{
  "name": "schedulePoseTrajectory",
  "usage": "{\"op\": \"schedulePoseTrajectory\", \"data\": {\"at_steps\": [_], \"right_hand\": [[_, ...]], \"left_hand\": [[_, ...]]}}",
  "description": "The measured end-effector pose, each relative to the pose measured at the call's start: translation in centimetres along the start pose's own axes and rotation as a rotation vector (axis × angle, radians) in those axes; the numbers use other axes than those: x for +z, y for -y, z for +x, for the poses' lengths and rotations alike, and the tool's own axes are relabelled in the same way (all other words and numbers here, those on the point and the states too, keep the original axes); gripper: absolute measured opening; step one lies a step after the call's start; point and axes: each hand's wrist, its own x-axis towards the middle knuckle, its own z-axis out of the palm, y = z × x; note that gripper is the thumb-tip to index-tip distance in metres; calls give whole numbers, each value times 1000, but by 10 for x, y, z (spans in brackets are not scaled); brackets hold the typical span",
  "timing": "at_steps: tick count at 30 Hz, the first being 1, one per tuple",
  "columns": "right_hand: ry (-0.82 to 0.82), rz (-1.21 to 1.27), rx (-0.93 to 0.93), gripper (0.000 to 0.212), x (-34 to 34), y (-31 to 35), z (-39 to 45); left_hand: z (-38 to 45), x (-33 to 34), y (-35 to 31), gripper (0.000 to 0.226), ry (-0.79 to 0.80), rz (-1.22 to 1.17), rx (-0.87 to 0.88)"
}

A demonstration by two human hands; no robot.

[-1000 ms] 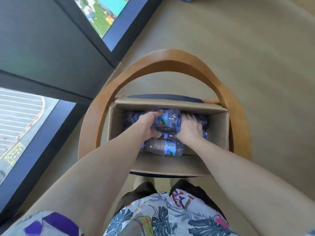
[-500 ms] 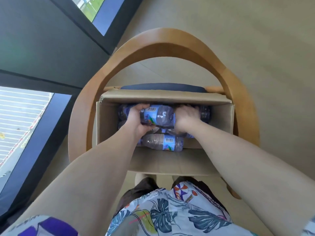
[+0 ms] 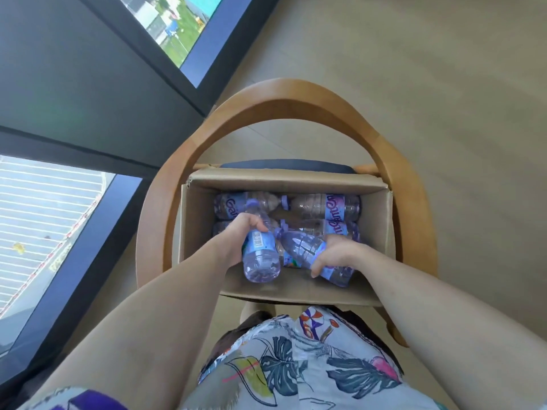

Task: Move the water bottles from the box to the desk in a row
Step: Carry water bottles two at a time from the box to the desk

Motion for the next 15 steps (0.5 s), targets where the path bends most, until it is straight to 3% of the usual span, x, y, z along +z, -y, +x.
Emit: {"op": "schedulePoseTrajectory", "data": {"at_steps": [3,6,9,12,15], "right_hand": [[43,317,-78,113,-6,-2,-10],[112,535,-134,91,-21,0,-25],[164,665,-215,65,-33,5,-47],[139,668,-251,80,-38,12,-75],[68,698,-298,74,-37,16,-106]], "left_hand": [[-15,10,-4,36,70,64,11],[-32,19,-6,38,79,126,41],[-52,24,-11,32,87,173,77],[-77,29,-22,26,101,184,123],[-103,34,-35,31,129,183,190]]}}
